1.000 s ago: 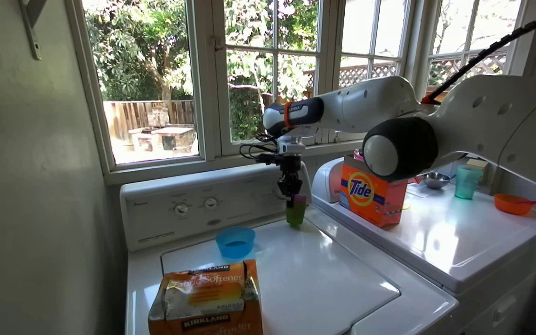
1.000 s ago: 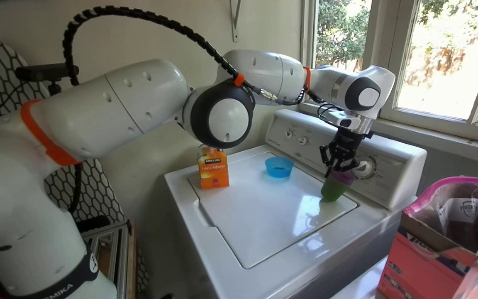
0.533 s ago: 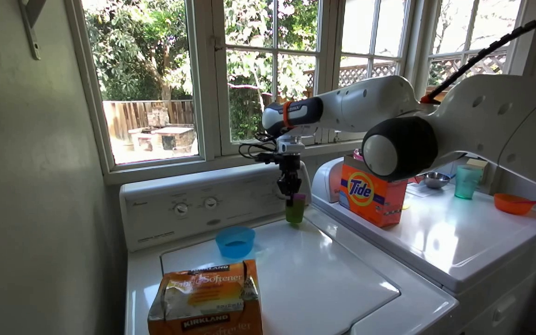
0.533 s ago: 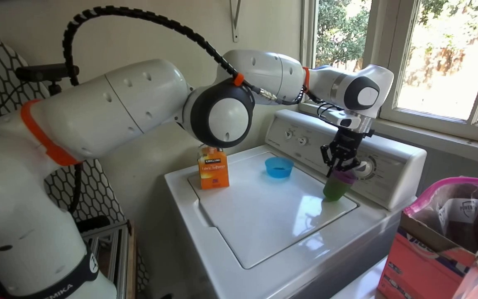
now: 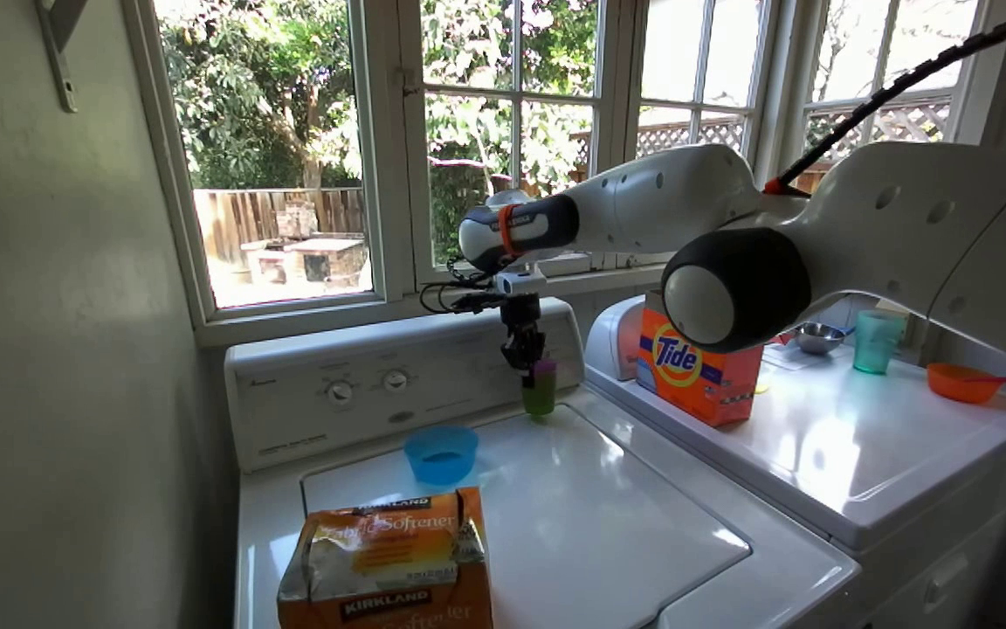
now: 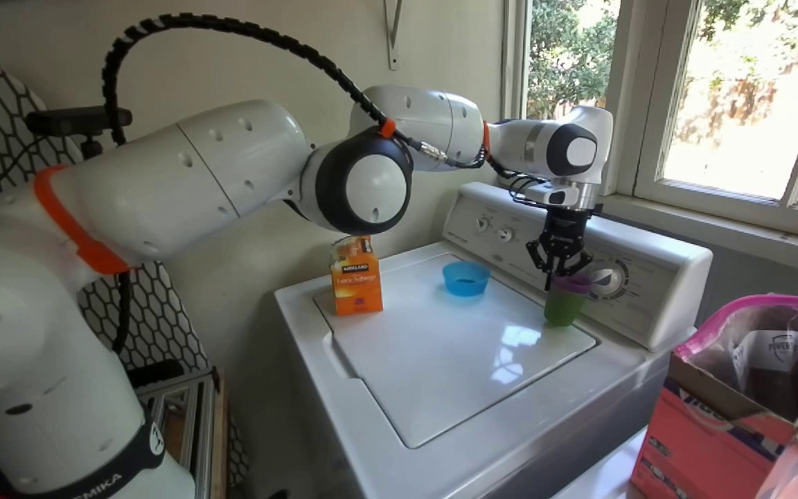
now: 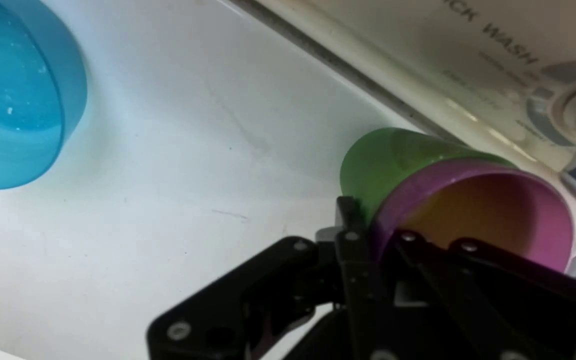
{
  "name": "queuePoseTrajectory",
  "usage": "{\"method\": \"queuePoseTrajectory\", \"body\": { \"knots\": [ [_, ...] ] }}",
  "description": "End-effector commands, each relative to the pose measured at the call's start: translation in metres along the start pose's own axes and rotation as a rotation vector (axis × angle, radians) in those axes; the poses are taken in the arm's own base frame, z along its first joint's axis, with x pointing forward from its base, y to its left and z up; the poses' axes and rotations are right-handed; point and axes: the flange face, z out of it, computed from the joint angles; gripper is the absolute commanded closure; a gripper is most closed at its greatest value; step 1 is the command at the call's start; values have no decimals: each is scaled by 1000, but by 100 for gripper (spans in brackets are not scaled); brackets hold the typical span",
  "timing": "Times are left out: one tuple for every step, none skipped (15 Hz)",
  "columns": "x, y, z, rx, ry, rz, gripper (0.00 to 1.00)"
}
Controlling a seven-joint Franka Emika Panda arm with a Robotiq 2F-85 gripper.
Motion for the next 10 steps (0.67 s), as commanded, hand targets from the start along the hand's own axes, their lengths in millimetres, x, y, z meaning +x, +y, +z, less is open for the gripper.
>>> {"method": "queuePoseTrajectory", "body": {
  "knots": [
    [-8,15,8,80,62,-7,98],
    [-9,19,9,94,72,-8,98],
    [-11,22,10,103,80,-14,98],
    [-13,25,12,110,83,-18,98],
    [-14,28,12,115,89,-21,98],
    [-15,30,14,119,92,-28,98],
    [-16,32,15,119,92,-35,98],
    [-17,33,15,117,90,-38,68],
    [-17,34,15,114,87,-40,68],
    [-18,34,16,112,84,-45,61]
  ]
}}
